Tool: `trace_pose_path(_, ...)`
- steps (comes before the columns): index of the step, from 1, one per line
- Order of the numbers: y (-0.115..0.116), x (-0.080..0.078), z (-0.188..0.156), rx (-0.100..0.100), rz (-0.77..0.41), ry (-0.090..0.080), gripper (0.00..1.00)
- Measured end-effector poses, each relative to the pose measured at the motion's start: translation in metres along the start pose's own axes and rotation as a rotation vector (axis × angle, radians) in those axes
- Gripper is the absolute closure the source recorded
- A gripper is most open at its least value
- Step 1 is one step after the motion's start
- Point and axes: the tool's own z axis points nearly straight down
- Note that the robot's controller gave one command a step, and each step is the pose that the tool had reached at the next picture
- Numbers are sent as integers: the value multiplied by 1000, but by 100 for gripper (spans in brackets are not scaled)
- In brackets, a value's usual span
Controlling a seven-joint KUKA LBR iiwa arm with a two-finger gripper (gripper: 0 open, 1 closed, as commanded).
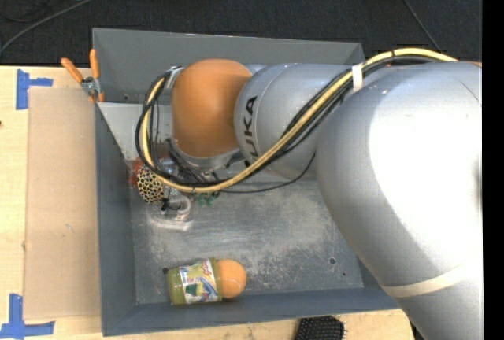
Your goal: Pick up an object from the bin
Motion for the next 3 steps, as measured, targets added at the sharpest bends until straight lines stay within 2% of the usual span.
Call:
trace_pose_path(2, 0, 0, 0, 0, 3, 0, 100)
trace_pose_path(3, -2, 1, -156, -1, -39, -2, 100)
